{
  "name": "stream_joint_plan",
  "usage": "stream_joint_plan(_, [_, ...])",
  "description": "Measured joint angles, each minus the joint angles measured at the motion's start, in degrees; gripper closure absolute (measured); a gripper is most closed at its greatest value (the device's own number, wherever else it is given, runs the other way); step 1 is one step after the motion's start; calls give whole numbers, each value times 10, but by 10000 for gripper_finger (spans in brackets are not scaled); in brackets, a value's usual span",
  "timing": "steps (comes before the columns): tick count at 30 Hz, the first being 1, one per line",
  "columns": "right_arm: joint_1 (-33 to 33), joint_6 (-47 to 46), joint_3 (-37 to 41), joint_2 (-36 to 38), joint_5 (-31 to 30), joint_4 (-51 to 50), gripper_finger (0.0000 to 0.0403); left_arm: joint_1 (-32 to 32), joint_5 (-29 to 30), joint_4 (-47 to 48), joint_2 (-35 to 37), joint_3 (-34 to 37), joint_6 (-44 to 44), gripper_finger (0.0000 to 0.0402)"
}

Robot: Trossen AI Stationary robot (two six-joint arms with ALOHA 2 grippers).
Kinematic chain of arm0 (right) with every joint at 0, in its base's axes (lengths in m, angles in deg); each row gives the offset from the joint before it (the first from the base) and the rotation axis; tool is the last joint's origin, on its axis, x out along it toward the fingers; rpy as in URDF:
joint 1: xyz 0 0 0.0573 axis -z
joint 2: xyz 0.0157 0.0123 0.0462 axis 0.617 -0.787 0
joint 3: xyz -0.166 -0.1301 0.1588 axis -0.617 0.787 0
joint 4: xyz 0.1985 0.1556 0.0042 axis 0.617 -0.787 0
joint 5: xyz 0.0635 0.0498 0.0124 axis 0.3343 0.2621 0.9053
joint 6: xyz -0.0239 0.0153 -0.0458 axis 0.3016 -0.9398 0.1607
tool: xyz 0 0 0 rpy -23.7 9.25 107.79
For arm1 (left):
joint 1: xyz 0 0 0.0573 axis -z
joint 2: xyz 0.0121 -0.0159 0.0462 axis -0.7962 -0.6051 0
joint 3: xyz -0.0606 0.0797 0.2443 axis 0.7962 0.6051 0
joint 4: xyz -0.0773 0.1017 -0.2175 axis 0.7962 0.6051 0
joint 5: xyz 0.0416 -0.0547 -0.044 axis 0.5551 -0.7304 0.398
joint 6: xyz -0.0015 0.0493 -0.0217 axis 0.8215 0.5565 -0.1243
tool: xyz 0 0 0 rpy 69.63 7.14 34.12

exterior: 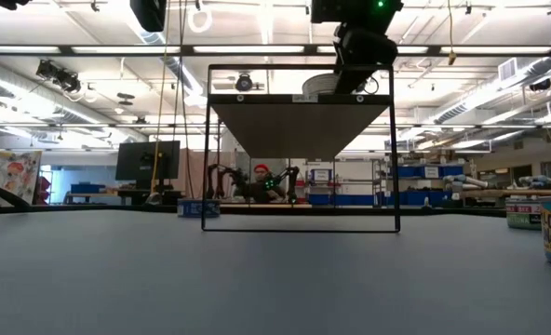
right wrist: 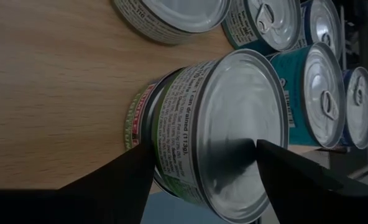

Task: Stack canned seafood by type on shelf
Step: Stack the green tuna can on top of the other green tuna can on the shelf, then move the blue tuna can to the middle left of the table

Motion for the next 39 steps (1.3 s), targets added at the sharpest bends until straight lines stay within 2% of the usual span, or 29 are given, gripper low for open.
stream_joint_plan(19, [15, -8, -1, 6, 49, 17, 117, 0, 0, 4, 0, 0, 0, 300])
stream_joint_plan(25, [15, -28, -1, 6, 73, 30, 97, 0, 0, 5, 0, 0, 0, 300])
stream_joint_plan(30, [19, -41, -23, 5, 110, 24, 81, 0, 0, 8, 0, 0, 0, 300])
stream_joint_plan(33, [18, -41, -46, 4, 112, 21, 79, 0, -8, 8, 0, 0, 0, 300])
stream_joint_plan(36, [13, -39, -68, 5, 112, 16, 87, 0, -20, 13, 0, 0, 3, 300])
stream_joint_plan(39, [3, -40, -87, 5, 107, 8, 117, 0, -22, 21, 0, 0, 16, 300])
